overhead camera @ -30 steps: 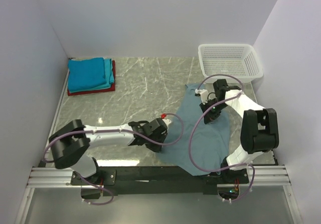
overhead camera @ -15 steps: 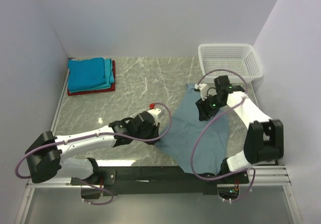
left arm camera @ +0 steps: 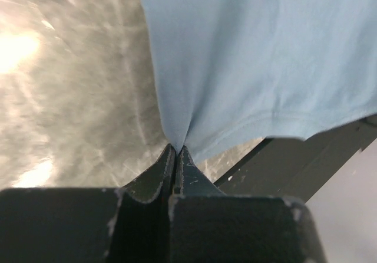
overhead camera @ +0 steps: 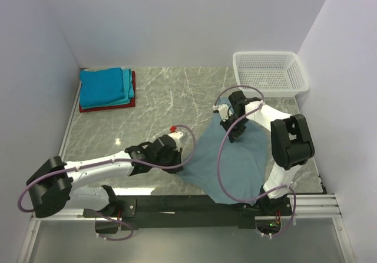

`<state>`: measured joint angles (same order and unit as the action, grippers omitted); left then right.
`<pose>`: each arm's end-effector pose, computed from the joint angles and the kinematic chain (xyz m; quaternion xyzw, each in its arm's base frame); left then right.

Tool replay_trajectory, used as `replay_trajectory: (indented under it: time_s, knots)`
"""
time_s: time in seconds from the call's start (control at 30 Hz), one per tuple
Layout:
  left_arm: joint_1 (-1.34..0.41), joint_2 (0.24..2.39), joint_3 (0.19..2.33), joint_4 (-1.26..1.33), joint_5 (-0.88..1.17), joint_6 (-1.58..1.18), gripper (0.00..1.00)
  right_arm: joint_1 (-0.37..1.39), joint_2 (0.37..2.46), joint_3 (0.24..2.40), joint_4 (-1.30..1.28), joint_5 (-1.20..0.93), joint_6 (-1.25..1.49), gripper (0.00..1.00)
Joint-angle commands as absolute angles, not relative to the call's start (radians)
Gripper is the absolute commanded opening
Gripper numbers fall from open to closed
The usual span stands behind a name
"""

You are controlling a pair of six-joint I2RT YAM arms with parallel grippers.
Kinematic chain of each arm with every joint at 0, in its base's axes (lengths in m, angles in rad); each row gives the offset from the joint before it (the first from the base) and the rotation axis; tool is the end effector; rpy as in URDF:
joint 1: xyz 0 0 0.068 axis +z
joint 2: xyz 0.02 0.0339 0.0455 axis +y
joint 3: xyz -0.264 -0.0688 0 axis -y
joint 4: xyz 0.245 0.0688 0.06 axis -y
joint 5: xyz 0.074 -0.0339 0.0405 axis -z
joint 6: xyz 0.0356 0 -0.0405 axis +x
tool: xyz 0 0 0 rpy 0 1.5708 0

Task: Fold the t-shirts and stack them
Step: Flatten the tshirt out

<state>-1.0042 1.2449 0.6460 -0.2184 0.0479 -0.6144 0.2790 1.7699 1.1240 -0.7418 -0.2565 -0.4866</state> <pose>0.1309 -0.2090 0.1951 0.1887 0.9103 -0.2816 0.2377 0.3087 0.0978 0.1661 -0.3797 0.9118 0.1173 0.1034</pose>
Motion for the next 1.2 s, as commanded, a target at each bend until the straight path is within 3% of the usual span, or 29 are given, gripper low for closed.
replay_trajectory:
  time_s: [0.0,0.13,0.27,0.33,0.43,0.5,0.63,0.67,0.7,0.73,0.77,0.8,0.87,0.97,1.1,1.17]
  knots:
    - [-0.930,1.160,0.660,-0.201,0.003,-0.620,0.00,0.282,1.704,1.241,-0.799,-0.288,-0.491,0.00]
    - [-0.763,1.047,0.767,-0.277,-0.060,-0.551,0.00,0.298,1.678,1.556,-0.945,-0.304,-0.509,0.00]
    - [-0.577,1.008,1.110,-0.397,-0.101,-0.383,0.00,0.290,1.720,2.149,-1.087,-0.356,-0.491,0.00]
    - [-0.558,1.012,1.297,-0.437,-0.113,-0.332,0.00,0.256,1.659,2.241,-1.045,-0.400,-0.454,0.00]
    - [-0.557,0.993,1.425,-0.483,-0.048,-0.282,0.00,0.178,1.458,2.064,-0.873,-0.531,-0.400,0.00]
    - [-0.557,0.942,1.411,-0.476,0.017,-0.296,0.00,0.085,1.306,1.826,-0.801,-0.595,-0.411,0.00]
    - [-0.557,0.864,1.127,-0.436,0.358,-0.388,0.00,0.046,1.112,1.337,-0.755,-0.618,-0.550,0.00]
    - [-0.557,0.856,1.064,-0.422,0.421,-0.406,0.02,0.041,1.089,1.186,-0.784,-0.646,-0.618,0.10]
    - [-0.558,0.850,0.999,-0.408,0.487,-0.426,0.09,0.041,1.054,1.124,-0.804,-0.647,-0.644,0.20]
    - [-0.560,0.848,0.891,-0.413,0.562,-0.455,0.18,0.041,1.039,1.041,-0.827,-0.656,-0.675,0.51]
    - [-0.560,0.844,0.846,-0.420,0.564,-0.466,0.44,0.040,1.023,1.010,-0.863,-0.643,-0.716,0.69]
    - [-0.560,0.812,0.804,-0.425,0.558,-0.474,0.55,0.035,0.987,0.984,-0.867,-0.626,-0.724,0.75]
    - [-0.560,0.758,0.735,-0.446,0.497,-0.492,0.76,0.019,0.939,0.936,-0.858,-0.614,-0.742,0.83]
    - [-0.560,0.657,0.733,-0.440,0.430,-0.506,0.92,-0.023,0.868,0.904,-0.787,-0.597,-0.706,0.84]
    - [-0.560,0.704,0.773,-0.427,0.321,-0.518,0.96,-0.023,0.993,0.922,-0.744,-0.638,-0.651,0.82]
    - [-0.560,0.758,0.773,-0.382,0.299,-0.564,0.95,-0.021,1.072,0.968,-0.715,-0.661,-0.593,0.75]
